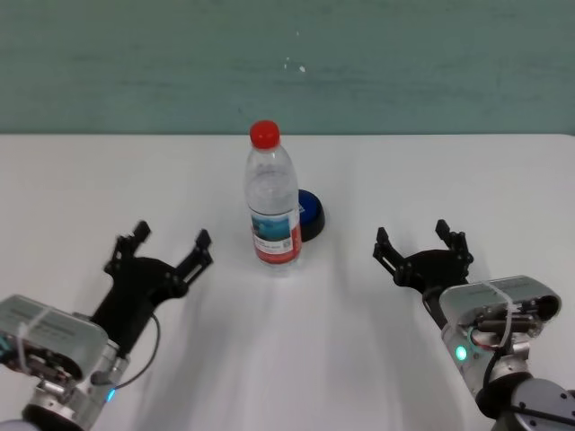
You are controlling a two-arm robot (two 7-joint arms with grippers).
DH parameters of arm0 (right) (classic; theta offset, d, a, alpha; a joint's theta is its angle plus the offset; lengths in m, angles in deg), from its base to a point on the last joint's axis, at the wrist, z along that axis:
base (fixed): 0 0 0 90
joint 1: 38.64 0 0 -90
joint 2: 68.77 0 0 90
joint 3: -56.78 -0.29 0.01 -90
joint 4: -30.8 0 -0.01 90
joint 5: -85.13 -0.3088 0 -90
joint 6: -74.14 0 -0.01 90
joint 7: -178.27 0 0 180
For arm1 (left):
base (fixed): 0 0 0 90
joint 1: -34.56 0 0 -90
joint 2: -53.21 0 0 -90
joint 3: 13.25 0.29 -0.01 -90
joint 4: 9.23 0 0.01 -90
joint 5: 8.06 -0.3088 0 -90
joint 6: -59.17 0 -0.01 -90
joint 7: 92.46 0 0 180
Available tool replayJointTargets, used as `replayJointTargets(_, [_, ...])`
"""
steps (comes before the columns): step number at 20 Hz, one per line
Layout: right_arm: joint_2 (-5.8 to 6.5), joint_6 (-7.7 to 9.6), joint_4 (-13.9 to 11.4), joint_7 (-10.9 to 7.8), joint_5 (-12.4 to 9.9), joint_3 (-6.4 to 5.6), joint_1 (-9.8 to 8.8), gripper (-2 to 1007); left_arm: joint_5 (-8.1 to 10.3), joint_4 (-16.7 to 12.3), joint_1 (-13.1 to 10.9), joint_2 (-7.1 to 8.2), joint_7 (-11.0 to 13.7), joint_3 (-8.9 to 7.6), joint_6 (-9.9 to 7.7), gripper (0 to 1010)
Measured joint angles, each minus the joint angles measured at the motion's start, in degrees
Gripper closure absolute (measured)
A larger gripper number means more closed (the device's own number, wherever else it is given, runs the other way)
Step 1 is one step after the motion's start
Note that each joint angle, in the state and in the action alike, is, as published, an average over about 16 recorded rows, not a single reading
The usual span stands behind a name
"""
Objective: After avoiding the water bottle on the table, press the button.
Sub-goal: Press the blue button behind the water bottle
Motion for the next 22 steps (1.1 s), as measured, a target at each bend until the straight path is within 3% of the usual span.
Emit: replayJointTargets(22, [0.0, 0.0, 0.0, 0.0, 0.0, 0.0, 0.0, 1, -0.28, 2.5, 1.6, -0.25, 0.9, 2.54, 0.35, 0])
